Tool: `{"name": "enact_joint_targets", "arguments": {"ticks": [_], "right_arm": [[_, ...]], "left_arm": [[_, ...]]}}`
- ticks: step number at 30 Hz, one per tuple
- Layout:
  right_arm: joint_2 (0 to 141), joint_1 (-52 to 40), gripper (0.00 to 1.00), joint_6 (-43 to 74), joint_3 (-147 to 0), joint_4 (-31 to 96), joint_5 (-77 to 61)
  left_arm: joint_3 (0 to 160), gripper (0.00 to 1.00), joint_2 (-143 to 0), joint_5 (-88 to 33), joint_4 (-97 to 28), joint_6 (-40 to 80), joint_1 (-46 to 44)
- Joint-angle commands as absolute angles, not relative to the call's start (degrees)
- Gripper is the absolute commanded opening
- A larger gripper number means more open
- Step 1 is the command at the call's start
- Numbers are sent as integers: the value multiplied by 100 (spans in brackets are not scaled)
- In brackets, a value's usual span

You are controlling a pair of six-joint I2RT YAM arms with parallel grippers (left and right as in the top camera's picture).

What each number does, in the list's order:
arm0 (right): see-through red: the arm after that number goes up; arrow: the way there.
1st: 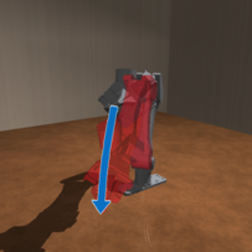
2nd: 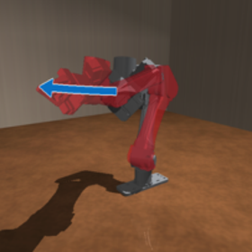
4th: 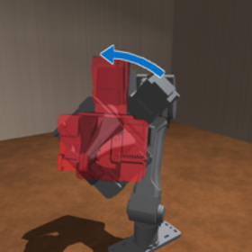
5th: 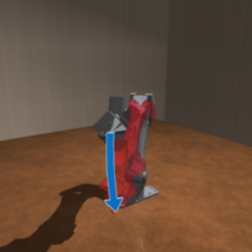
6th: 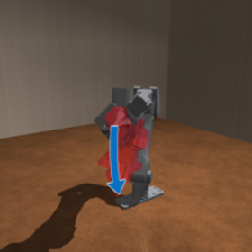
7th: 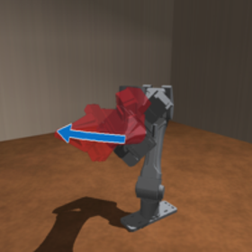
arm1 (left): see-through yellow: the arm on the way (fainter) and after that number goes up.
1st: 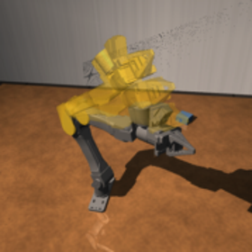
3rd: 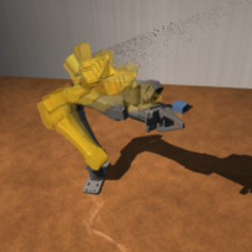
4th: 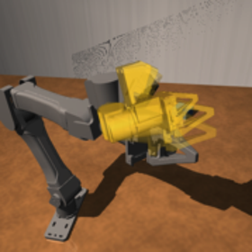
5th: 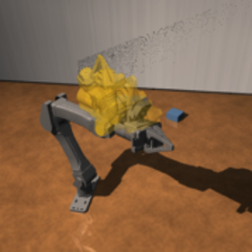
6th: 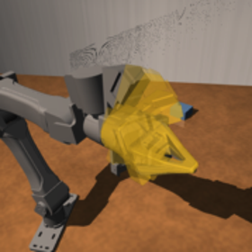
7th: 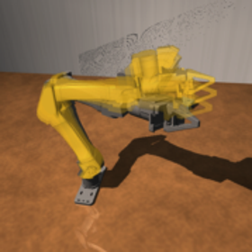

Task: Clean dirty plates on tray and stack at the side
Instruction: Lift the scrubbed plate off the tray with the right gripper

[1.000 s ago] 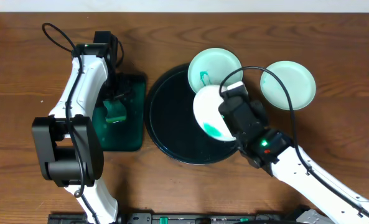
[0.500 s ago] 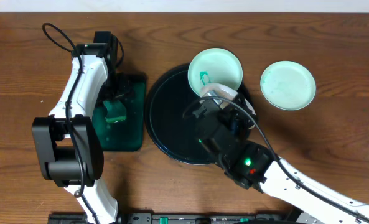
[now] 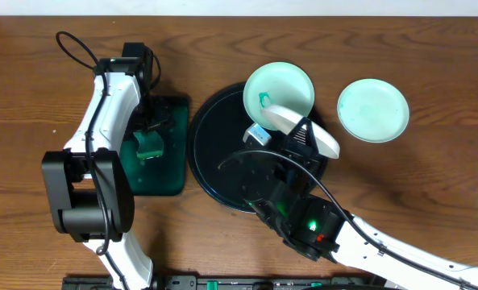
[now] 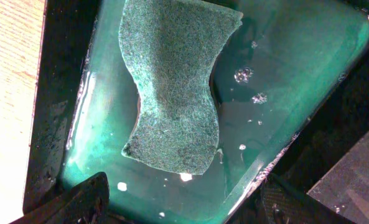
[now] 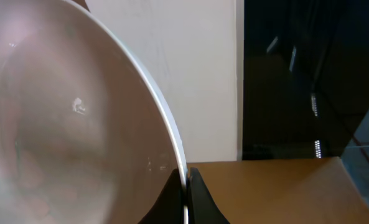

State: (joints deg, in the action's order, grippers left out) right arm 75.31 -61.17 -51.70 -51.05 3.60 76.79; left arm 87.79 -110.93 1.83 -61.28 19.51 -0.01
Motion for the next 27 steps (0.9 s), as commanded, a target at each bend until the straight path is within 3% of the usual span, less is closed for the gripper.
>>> {"name": "enact_joint_targets", "arguments": {"ticks": [1,6,9,10,13,21,23,25,27], "right_arm": [[7470,-6117,1,-5011,-5242,351,7793],[7642,-6051,1,-4768,-5240,69,8165],[7699,-5929,1,-4362,-5240,126,7664],[7728,-6088,1,-4731,-5245,-141,8202],[7719,-6108,1,-4407,-5242,-95,7706],[7782,-6276,1,-4346,-5251,-281,8215],[7795,-6156,1,-3911,-5249,-23,7537],[7824,-6141,1,-3876,-5251,-193,7898],[7822,-6265,1,-3044,-5251,-495,8038]], "left_arm": [[8742,79,-11124,191,-6141,1962,3],[8742,79,-11124,191,-6158,1962,3],[8742,79,-11124,191,-6147,1962,3],[8742,79,-11124,191,-6187,1959,3],[8742,79,-11124,191,-6208,1962,3],[8742,79,-11124,193,-6211,1959,3],[8742,79,-11124,193,-6198,1962,3],[8742,79,-11124,191,-6167,1962,3],[8742,79,-11124,193,-6184,1959,3]]}}
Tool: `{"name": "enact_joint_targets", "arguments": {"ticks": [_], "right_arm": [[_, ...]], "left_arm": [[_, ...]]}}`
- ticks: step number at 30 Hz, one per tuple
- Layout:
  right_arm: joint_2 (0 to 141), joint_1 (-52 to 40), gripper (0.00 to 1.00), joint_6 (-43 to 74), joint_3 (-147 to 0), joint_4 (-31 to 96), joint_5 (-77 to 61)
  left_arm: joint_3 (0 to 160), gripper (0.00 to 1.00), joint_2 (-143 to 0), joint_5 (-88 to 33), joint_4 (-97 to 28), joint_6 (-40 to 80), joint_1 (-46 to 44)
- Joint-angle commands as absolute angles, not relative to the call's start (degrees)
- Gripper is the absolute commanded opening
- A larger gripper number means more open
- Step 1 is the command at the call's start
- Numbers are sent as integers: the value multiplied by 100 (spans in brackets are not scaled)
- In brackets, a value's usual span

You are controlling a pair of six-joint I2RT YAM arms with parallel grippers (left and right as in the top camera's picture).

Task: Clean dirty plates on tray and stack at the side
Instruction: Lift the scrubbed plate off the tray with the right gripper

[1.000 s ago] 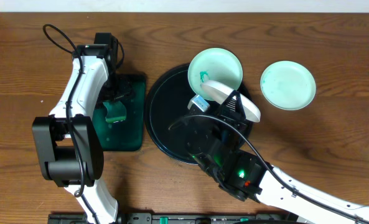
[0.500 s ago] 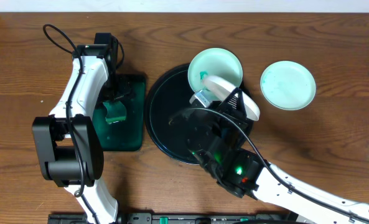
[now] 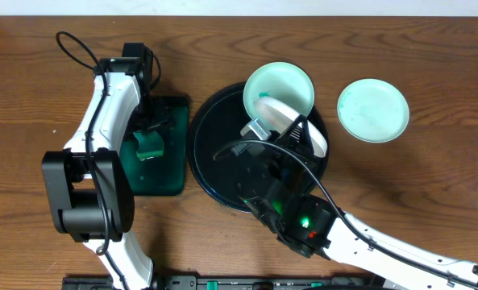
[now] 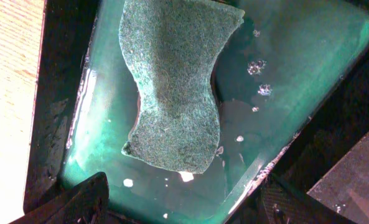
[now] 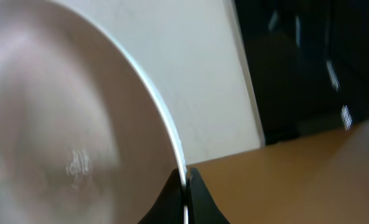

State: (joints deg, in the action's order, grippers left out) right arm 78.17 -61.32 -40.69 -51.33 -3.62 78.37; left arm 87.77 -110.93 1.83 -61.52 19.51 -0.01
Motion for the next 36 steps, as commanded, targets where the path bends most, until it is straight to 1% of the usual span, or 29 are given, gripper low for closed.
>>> {"name": "enact_joint_targets", "arguments": {"ticks": [1,2,3,5,7,8,9,11,12,14,15,16,19,20,23,24,25,26,27,29,31,34,36], "right_arm": [[7824,-6252,1,-2773,-5251,-412,7891],[7824,-6222,1,-2274,-5251,-213,7559],[7822,-6217,1,-1758,-5251,141,6930],[7837,-6226,1,-1597,-5251,399,6477],[7878,-6060,1,-2596,-5251,248,7253],[7889,-5992,1,-2910,-5251,130,7553],[7900,-5808,1,-3677,-5251,-180,8154],[7898,-5454,1,-4421,-5251,-757,8705],[7898,-5382,1,-4370,-5251,-923,8709],[7898,-5395,1,-3667,-5251,-1280,8591],[7898,-5557,1,-3004,-5251,-1278,8298],[7898,-5741,1,-2727,-5249,-1177,7885],[7911,-6139,1,-2818,-5249,-681,6893],[7953,-6193,1,-2836,-5249,-615,6884],[8197,-6064,1,-2829,-5249,-635,7666],[8283,-5896,1,-2834,-5249,-718,8156],[8315,-5804,1,-2834,-5249,-755,8368],[8370,-5487,1,-2832,-5249,-814,8892],[8392,-5295,1,-2845,-5249,-832,9083],[8390,-5039,1,-2853,-5249,-867,9061],[8390,-5068,1,-2735,-5249,-1122,9067],[8392,-5317,1,-2475,-5249,-1688,9037],[8392,-5671,1,-2377,-5249,-2412,8855]], "left_arm": [[8742,79,-11124,191,-6176,1962,3],[8742,79,-11124,191,-6163,1962,3],[8742,79,-11124,191,-6163,1962,3],[8742,79,-11124,191,-6187,1959,3],[8742,79,-11124,191,-6213,1959,3],[8742,79,-11124,191,-6211,1959,3],[8742,79,-11124,191,-6208,1959,3],[8742,79,-11124,191,-6187,1962,3],[8742,79,-11124,191,-6180,1962,3],[8742,79,-11124,191,-6167,1962,3],[8742,79,-11124,191,-6171,1962,3],[8742,79,-11124,191,-6171,1962,3],[8742,79,-11124,193,-6171,1959,3],[8742,79,-11124,193,-6171,1959,3],[8742,79,-11124,191,-6169,1962,3],[8742,79,-11124,191,-6169,1959,3],[8742,79,-11124,193,-6169,1959,3],[8742,79,-11124,191,-6171,1959,3],[8742,79,-11124,191,-6173,1959,3],[8742,79,-11124,191,-6173,1959,3],[8742,79,-11124,191,-6169,1959,3],[8742,79,-11124,191,-6167,1959,3],[8742,79,-11124,191,-6169,1959,3]]}}
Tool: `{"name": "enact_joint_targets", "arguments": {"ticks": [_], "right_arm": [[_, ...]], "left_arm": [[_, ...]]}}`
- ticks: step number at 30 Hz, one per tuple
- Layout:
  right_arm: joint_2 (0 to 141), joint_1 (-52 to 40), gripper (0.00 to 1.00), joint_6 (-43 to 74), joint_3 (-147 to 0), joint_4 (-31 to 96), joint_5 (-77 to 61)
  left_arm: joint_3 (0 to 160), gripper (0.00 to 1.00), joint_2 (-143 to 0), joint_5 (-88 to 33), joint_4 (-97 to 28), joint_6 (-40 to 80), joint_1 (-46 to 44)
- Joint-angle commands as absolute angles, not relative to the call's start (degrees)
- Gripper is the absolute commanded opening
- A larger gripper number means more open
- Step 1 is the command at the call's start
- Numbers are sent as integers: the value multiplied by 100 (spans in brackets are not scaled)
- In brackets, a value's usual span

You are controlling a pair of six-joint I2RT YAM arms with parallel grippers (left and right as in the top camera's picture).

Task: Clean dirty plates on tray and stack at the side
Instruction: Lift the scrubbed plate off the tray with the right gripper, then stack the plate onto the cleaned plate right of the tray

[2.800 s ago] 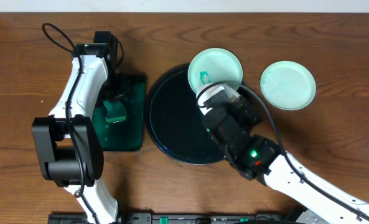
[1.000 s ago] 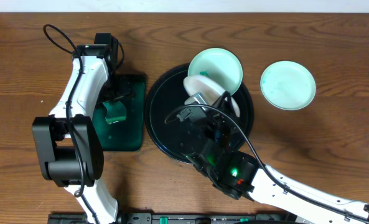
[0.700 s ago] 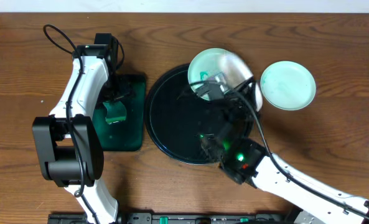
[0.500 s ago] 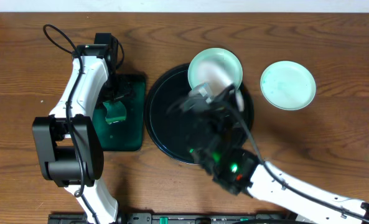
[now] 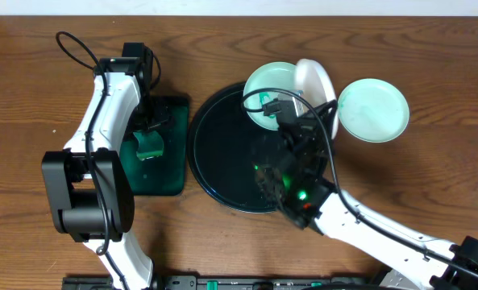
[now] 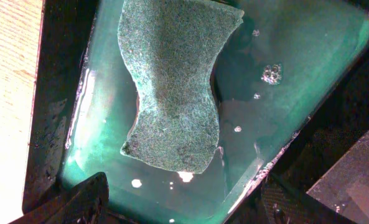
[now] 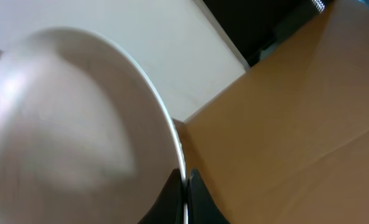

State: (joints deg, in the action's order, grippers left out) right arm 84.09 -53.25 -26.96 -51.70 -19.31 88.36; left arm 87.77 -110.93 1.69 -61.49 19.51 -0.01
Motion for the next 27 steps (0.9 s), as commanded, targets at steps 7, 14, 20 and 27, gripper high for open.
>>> {"name": "enact_joint_targets", "arguments": {"ticks": [7,14,20,27], "right_arm": [[8392,-6217,1,-1835,-5249,-3124,8711],[8403,-6055,1,-1463,-5249,-1929,8468],[8401,-5992,2,1562,-5247,451,6995],[8401,-5323,1,4552,-5249,1957,4143]], "left_arm": [[8742,79,-11124,191,-6169,1959,3],[8742,79,-11124,191,-6180,1959,3],[8742,79,-11124,191,-6195,1959,3],[8742,79,-11124,191,-6211,1959,3]]}}
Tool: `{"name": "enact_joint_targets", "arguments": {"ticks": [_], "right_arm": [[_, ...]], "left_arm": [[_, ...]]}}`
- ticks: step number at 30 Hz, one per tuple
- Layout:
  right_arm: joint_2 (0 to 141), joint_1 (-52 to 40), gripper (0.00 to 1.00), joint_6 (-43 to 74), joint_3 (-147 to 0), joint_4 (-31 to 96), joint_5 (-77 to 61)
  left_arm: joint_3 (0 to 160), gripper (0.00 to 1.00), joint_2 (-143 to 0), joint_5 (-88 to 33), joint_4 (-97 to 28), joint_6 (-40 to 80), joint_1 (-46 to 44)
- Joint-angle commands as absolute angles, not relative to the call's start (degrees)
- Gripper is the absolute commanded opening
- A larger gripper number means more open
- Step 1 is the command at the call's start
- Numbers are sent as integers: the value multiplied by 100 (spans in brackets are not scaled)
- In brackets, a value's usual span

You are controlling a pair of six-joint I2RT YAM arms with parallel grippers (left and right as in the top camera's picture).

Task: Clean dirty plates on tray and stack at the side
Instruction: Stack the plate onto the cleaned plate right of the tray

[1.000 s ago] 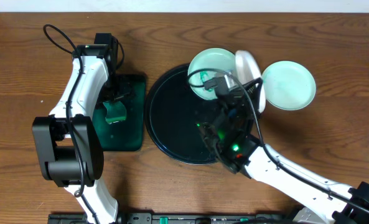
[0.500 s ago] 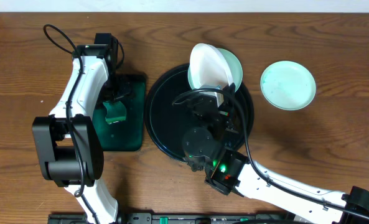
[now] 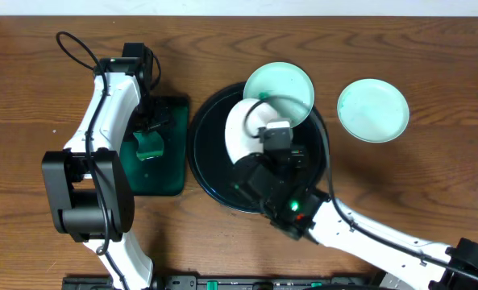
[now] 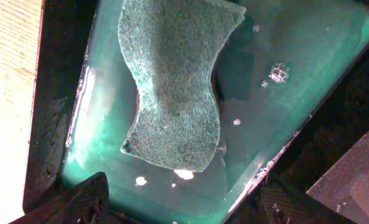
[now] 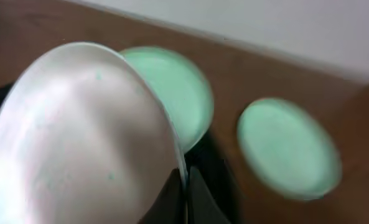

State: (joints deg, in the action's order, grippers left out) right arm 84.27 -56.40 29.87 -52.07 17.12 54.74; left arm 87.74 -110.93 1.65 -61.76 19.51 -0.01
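Observation:
A white plate hangs tilted over the black round tray. My right gripper is shut on its rim, its face filling the left of the right wrist view. One mint plate lies on the tray's far edge. Another mint plate lies on the table to the right of the tray. The green sponge lies in the tub of green water. My left gripper hovers open above it, with nothing between its fingers.
The tub stands just left of the tray on the brown wooden table. The right arm runs from the front right up over the tray. A black cable loops at the back left.
The white plate was held on edge at the tray's far right, between the two mint plates. It is now tilted over the tray's middle. The left gripper and sponge have not moved.
My right gripper held the white plate by its rim over the tray's right part, then slightly further back, then upright near the tray's far right rim, and now over the tray's middle. My left gripper stayed open above the sponge in the tub throughout.

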Motion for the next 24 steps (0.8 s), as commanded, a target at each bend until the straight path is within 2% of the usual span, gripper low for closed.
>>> {"name": "enact_joint_targets", "arguments": {"ticks": [1,3,8,10,14,20,24], "right_arm": [[8399,-5231,1,4560,-5249,2047,4014],[8355,-5011,1,4576,-5264,2290,3745],[7942,-4167,1,5662,-5325,2853,2923],[7708,-3754,1,5645,-5325,2939,2840],[7317,-2952,1,4895,-5325,3098,2956],[7354,-1258,1,5159,-5323,4276,3055],[7529,-213,2,5164,-5323,4449,3011]], "left_arm": [[8742,79,-11124,191,-6211,1959,3],[8742,79,-11124,191,-6208,1959,3],[8742,79,-11124,191,-6204,1959,3],[8742,79,-11124,191,-6206,1959,3],[8742,79,-11124,193,-6206,1962,3],[8742,79,-11124,191,-6208,1959,3],[8742,79,-11124,191,-6208,1959,3]]}}
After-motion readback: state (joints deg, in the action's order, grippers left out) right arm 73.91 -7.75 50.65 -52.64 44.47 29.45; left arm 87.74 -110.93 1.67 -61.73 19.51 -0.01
